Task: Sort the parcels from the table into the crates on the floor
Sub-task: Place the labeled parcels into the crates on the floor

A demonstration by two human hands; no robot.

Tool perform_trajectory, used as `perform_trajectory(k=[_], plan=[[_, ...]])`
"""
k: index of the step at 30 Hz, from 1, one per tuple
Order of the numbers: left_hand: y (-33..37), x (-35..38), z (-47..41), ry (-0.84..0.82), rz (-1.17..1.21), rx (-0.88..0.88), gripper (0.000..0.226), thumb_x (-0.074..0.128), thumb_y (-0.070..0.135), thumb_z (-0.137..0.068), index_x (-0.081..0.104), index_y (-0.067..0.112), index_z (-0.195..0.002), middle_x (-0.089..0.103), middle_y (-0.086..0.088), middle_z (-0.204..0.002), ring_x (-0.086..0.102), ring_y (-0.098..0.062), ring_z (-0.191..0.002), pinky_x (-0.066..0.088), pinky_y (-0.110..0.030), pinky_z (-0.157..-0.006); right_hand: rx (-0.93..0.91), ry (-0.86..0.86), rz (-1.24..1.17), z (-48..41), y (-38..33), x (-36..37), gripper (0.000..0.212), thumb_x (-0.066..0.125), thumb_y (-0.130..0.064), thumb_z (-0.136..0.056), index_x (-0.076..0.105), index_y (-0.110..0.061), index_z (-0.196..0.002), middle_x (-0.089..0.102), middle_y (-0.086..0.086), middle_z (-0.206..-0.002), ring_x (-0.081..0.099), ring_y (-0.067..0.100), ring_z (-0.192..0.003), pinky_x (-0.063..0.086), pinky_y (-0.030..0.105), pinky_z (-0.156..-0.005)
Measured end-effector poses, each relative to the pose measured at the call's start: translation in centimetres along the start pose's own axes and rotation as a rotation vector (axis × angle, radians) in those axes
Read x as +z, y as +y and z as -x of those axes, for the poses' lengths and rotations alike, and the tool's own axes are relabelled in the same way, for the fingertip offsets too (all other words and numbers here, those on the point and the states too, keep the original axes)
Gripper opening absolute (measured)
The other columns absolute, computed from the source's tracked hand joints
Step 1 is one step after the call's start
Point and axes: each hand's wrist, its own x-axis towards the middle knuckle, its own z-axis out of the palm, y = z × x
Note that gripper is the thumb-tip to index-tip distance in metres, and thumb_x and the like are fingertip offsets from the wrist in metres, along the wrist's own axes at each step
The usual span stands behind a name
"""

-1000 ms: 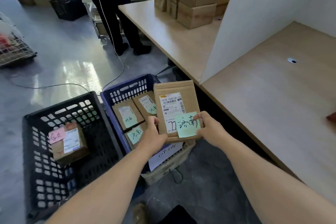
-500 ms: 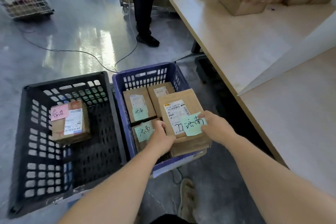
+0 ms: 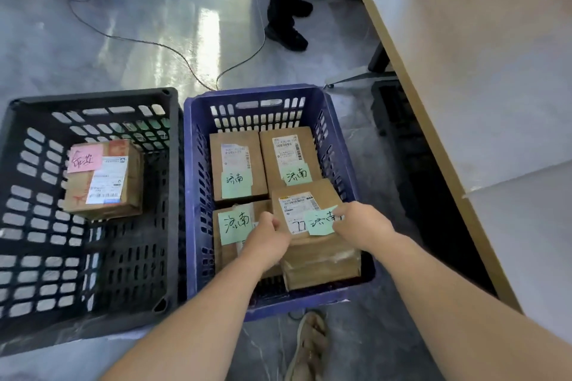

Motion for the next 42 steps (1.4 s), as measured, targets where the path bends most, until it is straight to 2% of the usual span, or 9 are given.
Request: perform_trajectory(k=[4,7,9,12,15,23,28,36,42], plan=[[-1.1,1.5,-1.0,0.009,-0.052,-0.004,0.023,0.047,0.032,-0.096,0.038,0.030,-0.118,0.055,0.013,-0.093,0.062,-0.016,-0.075,0.048,-0.027,-0.057,-0.052,-0.025,0.026,-1.1,0.8,2.0,0.043,0.041,-0.006,-0.091,0.049,-0.016,-0.132,0.059,0.011,-0.115,0.058,0.027,-0.098,0.050,0.034,-0.079],[-2.6,3.1,-1.6,-0.023,-0.099,0.014,0.046,0.056,0.020,-0.093,0.034,0.032,-0.131,0.055,0.009,-0.113,0.059,-0.012,-0.080,0.040,-0.023,-0.051,-0.068,-0.070,0.146,-1.6,1.7,4.5,0.051,0.040,-0.005,-0.091,0.037,-0.018,-0.140,0.049,0.016,-0.125,0.054,0.031,-0.108,0.049,0.037,-0.087],[-3.5,3.9,-2.1,-0.047,-0.145,0.031,0.058,0.058,0.016,-0.091,0.030,0.032,-0.140,0.054,0.006,-0.126,0.058,-0.011,-0.089,0.043,-0.022,-0.056,-0.060,-0.089,0.203,-2.0,2.1,6.1,0.048,0.041,-0.006,-0.090,0.038,-0.018,-0.136,0.045,0.017,-0.129,0.050,0.032,-0.113,0.047,0.037,-0.088],[-4.4,4.9,-3.0,-0.096,-0.197,0.046,0.067,0.055,0.007,-0.089,0.028,0.033,-0.146,0.053,0.004,-0.133,0.057,-0.014,-0.103,0.052,-0.030,-0.080,-0.034,-0.134,0.267,-3.2,2.3,8.0,0.052,0.045,-0.006,-0.088,0.037,-0.020,-0.138,0.034,0.019,-0.137,0.039,0.034,-0.122,0.043,0.039,-0.091],[-4.8,5.8,-3.8,-0.150,-0.243,0.047,0.074,0.051,0.003,-0.088,0.025,0.033,-0.150,0.044,0.000,-0.144,0.048,-0.018,-0.123,0.044,-0.036,-0.103,-0.067,-0.167,0.297,-4.2,1.8,10.1,0.056,0.051,-0.009,-0.087,0.039,-0.026,-0.138,0.023,0.014,-0.144,0.026,0.032,-0.128,0.041,0.042,-0.093],[-6.2,4.9,-6.4,-0.098,-0.598,0.128,0.071,0.047,0.014,-0.094,0.012,0.025,-0.154,0.021,-0.003,-0.156,0.024,-0.024,-0.139,0.029,-0.038,-0.111,-0.088,-0.322,0.285,-6.7,0.6,12.8,0.075,0.053,-0.009,-0.090,0.020,-0.044,-0.148,-0.018,0.003,-0.159,0.005,0.036,-0.142,0.037,0.050,-0.103],[-6.3,3.9,-5.6,-0.126,-0.625,0.176,0.071,0.047,0.014,-0.093,0.013,0.027,-0.154,0.014,-0.001,-0.161,0.017,-0.024,-0.143,0.021,-0.039,-0.115,-0.071,-0.329,0.283,-6.9,0.3,11.5,0.076,0.050,-0.007,-0.090,0.016,-0.040,-0.150,-0.011,0.000,-0.160,0.005,0.032,-0.144,0.033,0.049,-0.106],[-2.8,-0.6,-1.5,0.011,-0.712,0.300,0.072,0.045,0.022,-0.097,0.002,0.027,-0.154,-0.004,0.000,-0.162,0.000,-0.021,-0.148,0.007,-0.039,-0.119,-0.088,-0.041,0.264,-1.8,-2.0,8.0,0.054,0.047,-0.011,-0.089,0.036,-0.019,-0.141,0.028,0.009,-0.146,0.030,0.031,-0.130,0.044,0.042,-0.094],[0.9,-3.8,4.4,0.079,-0.838,0.512,0.072,0.041,0.027,-0.099,-0.006,0.024,-0.154,-0.009,-0.002,-0.162,-0.005,-0.021,-0.148,0.000,-0.039,-0.119,0.021,0.164,0.162,5.9,-3.8,4.5,0.044,0.046,-0.015,-0.092,0.037,-0.018,-0.134,0.031,0.009,-0.140,0.031,0.029,-0.127,0.041,0.039,-0.088]])
